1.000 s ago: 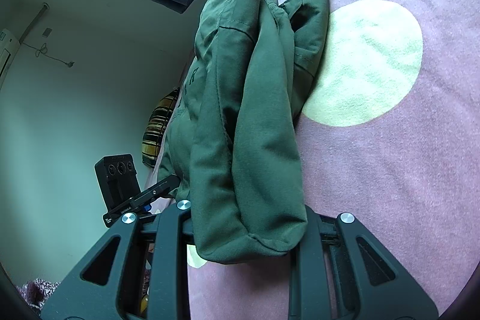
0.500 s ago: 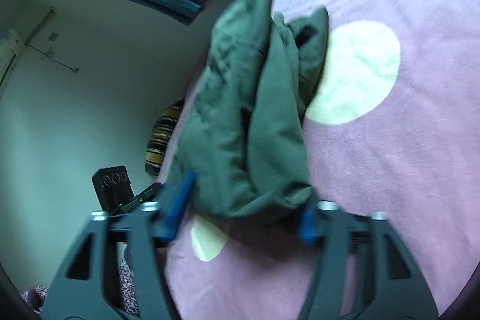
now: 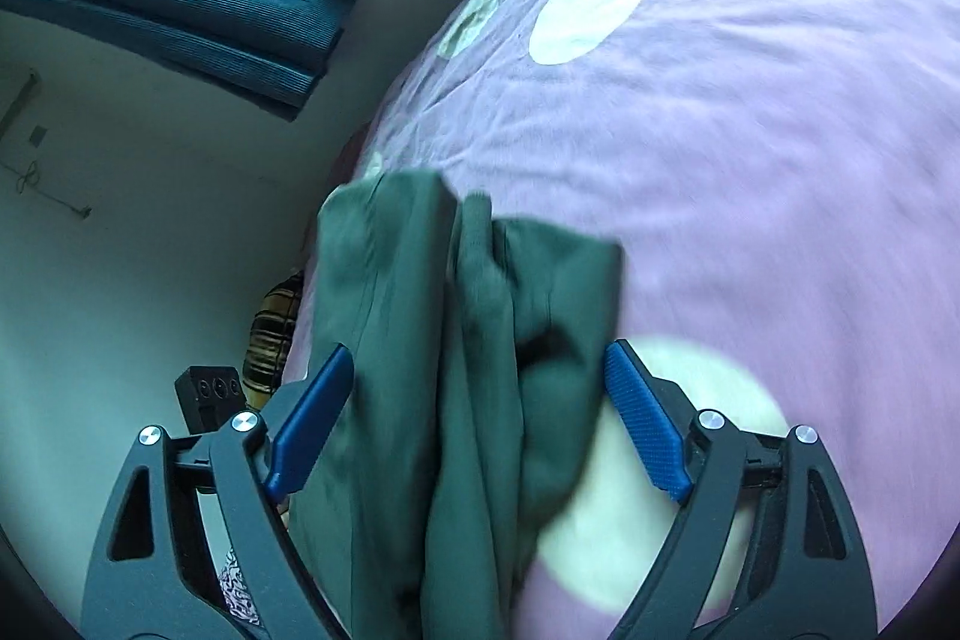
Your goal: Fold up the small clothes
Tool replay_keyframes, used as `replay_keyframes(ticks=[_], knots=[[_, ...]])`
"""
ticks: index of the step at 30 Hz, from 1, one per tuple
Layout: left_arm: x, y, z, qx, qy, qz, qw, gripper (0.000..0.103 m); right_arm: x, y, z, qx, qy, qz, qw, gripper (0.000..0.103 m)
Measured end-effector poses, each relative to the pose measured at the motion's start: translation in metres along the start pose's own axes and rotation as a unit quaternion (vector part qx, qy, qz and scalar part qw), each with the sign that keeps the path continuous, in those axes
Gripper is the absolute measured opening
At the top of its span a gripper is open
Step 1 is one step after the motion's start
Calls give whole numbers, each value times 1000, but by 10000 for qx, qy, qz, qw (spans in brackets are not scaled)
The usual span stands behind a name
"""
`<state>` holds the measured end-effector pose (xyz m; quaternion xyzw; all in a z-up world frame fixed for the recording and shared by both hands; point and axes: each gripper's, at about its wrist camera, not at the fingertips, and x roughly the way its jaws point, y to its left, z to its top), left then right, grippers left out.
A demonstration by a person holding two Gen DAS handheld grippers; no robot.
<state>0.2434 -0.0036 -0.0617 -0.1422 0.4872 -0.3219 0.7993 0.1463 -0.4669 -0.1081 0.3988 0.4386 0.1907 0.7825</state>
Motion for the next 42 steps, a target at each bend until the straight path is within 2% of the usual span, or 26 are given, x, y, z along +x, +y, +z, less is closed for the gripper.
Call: replay_keyframes(ticks=[2,3,4,5,7,12,15,18,24,29,32,34,36,39,42], knots=[[8,-2,7,54,48,40,10000,75,13,5,11,-157,26,-122,9998,84],[12,-4,9,92,83,81,9999,77,16,4,14,-180,59,-199,9996,68],[15,-6,11,135,116,132,9998,77,23,-1,18,-71,149,-156,9997,42],[19,-7,11,183,161,143,9996,77,23,-10,16,71,177,-80,9998,30],[23,-7,10,224,176,125,9995,77,24,-26,18,325,157,161,9992,17],[24,0,9,96,147,3,9998,80,17,-49,18,699,-81,658,9953,10],[18,-4,5,144,66,142,9998,80,9,-48,15,642,-174,525,9964,10],[7,-9,-2,254,-78,440,9987,79,-8,-55,5,667,-274,224,9971,5],[-29,-23,-34,489,-420,1119,9916,79,-36,-47,-34,559,-399,-213,9974,10],[-63,-32,-75,375,-557,1515,9862,79,-57,-30,-82,304,-547,-461,9970,22],[-77,-35,-98,223,-571,1649,9844,80,-66,-14,-108,89,-664,-595,9960,39],[-84,-40,-113,76,-589,1706,9836,80,-75,-5,-124,17,-797,-790,9937,59],[-90,-47,-128,18,-669,1843,9806,81,-81,1,-139,-8,-833,-812,9932,72],[-98,-63,-144,64,-855,2095,9740,84,-86,12,-160,-123,-961,-1179,9883,78],[-101,-81,-156,258,-852,2152,9725,85,-92,21,-178,-188,-1046,-1380,9847,88]])
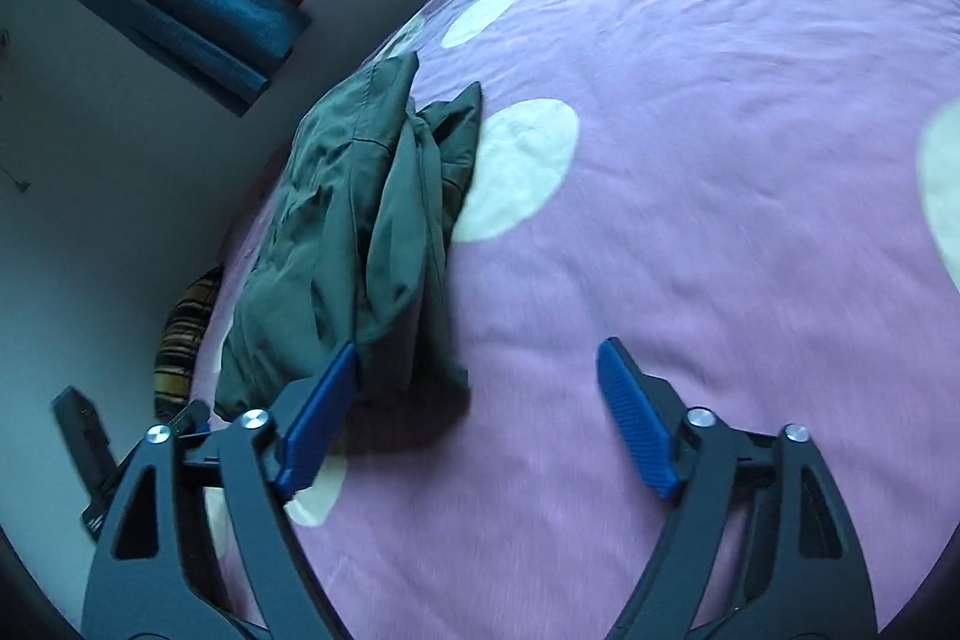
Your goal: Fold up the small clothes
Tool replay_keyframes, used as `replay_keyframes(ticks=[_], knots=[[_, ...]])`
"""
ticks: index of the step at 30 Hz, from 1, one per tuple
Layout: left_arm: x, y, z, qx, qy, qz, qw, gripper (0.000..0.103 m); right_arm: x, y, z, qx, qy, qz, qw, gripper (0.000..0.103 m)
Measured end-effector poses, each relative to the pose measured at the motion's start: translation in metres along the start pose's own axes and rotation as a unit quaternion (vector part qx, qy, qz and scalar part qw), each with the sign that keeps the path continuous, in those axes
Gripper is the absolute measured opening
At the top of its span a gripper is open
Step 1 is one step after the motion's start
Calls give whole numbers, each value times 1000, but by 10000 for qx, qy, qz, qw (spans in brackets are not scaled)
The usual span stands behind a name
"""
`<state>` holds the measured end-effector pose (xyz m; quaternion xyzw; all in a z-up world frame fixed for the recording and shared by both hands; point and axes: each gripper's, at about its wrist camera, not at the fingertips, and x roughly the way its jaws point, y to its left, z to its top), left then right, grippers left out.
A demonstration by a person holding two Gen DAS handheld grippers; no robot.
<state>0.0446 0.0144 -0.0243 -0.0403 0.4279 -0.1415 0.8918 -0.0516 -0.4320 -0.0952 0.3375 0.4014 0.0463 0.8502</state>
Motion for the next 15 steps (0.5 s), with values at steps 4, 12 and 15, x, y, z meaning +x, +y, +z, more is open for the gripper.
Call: replay_keyframes(ticks=[4,12,15], knots=[[-13,-20,-18,288,-144,213,9993,86,-14,21,-29,-900,-21,-700,9935,90],[-33,-43,-41,536,-349,540,9965,86,-20,56,-66,-1755,39,-1139,9779,91],[-40,-46,-46,578,-452,661,9951,86,-22,62,-71,-1844,-16,-1225,9752,91]])
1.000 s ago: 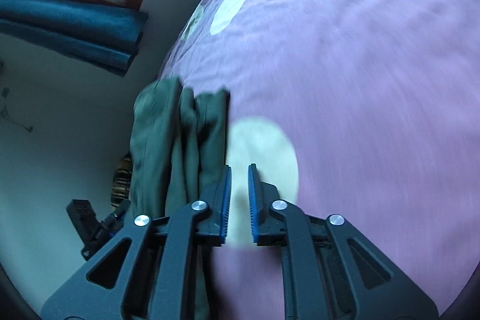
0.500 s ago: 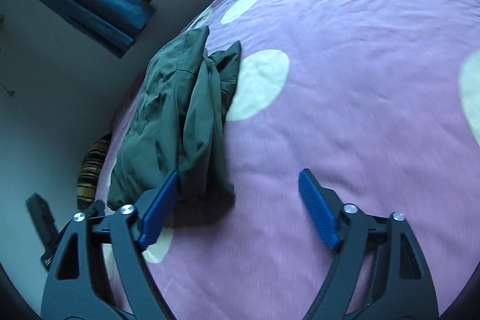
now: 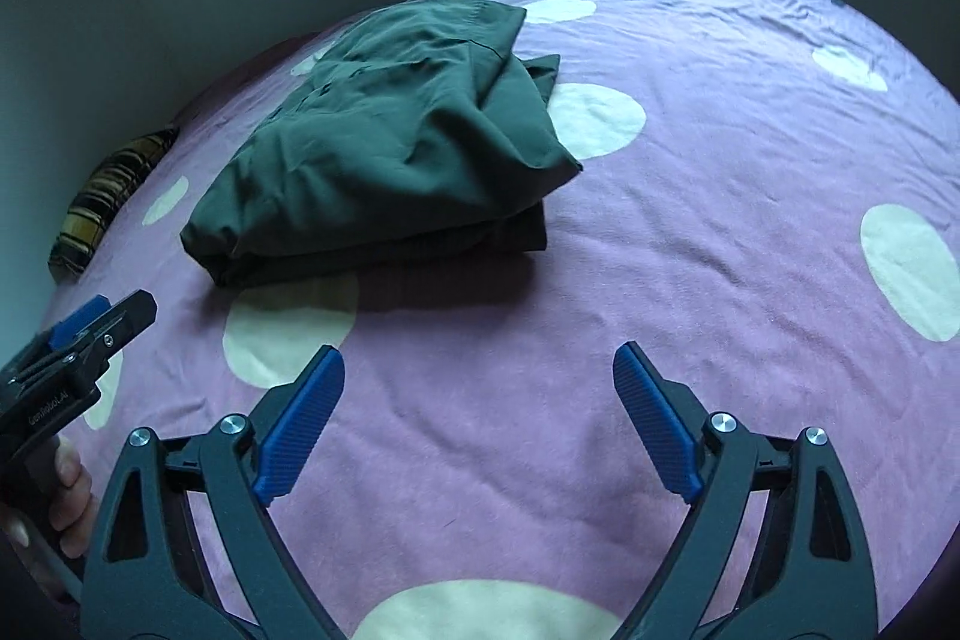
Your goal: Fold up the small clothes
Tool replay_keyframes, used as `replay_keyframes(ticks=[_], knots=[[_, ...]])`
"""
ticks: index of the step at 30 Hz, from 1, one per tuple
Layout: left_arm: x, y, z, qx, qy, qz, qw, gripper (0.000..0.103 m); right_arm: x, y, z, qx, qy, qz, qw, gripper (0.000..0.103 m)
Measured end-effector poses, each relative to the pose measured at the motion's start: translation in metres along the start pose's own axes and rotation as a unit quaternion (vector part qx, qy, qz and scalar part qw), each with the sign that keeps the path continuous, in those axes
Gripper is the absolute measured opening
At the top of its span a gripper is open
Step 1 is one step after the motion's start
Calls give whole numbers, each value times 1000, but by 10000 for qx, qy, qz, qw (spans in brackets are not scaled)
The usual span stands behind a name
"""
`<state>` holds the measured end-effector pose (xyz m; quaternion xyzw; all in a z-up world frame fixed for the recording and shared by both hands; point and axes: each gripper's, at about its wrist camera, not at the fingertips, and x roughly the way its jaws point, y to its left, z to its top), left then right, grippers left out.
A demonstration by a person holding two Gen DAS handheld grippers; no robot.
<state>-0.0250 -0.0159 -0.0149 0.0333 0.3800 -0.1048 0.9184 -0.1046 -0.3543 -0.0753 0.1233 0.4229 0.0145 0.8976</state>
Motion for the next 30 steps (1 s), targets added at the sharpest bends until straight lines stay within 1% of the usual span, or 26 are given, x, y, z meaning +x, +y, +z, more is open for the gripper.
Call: replay_keyframes(ticks=[6,14,18,24,30], knots=[[-10,2,-3,-133,-33,29,9999,86,-10,9,-4,-3,-117,-65,9999,91],[-18,-8,-8,91,-144,128,9998,86,-17,15,-8,-13,-263,-165,9995,91],[-23,-11,-9,89,-221,153,9996,86,-18,16,-9,-40,-330,-194,9993,92],[-26,-11,-8,81,-250,159,9995,86,-16,17,-10,-64,-294,-217,9993,92],[-23,-12,-9,81,-152,124,9998,86,-15,20,-12,-97,-283,-206,9993,92]])
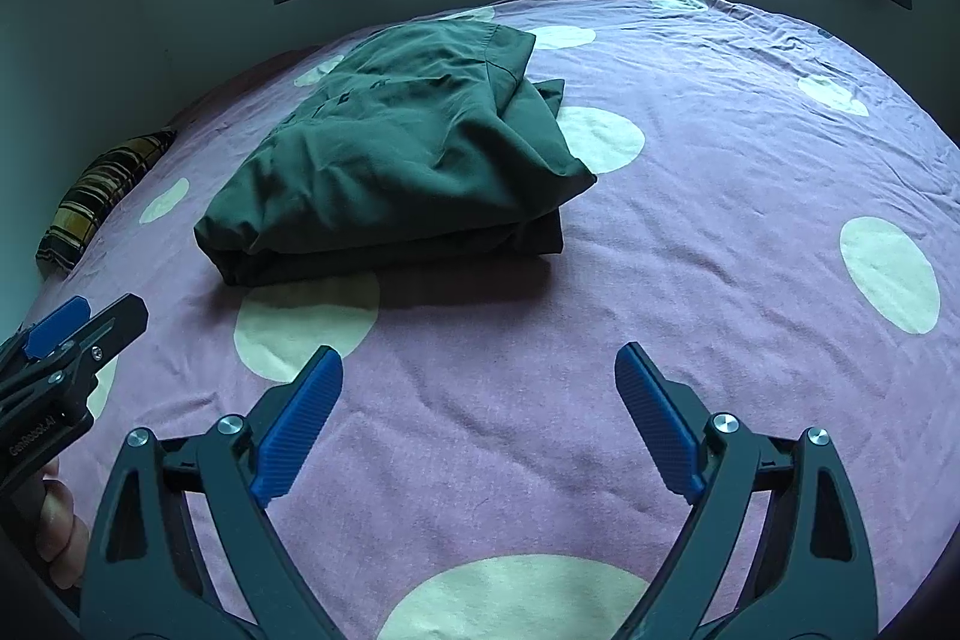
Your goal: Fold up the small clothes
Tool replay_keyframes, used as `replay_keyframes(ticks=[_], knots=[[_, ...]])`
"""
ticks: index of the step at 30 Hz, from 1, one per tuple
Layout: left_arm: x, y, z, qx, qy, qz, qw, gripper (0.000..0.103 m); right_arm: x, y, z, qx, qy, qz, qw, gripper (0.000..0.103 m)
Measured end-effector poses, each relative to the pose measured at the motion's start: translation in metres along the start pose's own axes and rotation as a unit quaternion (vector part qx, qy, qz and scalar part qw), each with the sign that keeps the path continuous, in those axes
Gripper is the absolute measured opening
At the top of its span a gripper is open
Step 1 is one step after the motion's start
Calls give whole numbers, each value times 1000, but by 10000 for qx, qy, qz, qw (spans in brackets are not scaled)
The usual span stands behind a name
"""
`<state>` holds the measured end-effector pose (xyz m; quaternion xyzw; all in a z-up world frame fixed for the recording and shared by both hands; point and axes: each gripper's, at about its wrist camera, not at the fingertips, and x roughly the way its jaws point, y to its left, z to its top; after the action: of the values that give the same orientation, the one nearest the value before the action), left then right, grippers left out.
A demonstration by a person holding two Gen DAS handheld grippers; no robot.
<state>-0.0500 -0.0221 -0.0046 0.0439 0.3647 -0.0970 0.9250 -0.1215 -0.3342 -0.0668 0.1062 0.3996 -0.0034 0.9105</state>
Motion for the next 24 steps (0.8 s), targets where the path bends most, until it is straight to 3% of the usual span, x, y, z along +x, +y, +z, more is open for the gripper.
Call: replay_keyframes(ticks=[24], knots=[[0,-2,0,24,-5,-31,10000,86,7,5,-6,12,137,-40,9999,92]])
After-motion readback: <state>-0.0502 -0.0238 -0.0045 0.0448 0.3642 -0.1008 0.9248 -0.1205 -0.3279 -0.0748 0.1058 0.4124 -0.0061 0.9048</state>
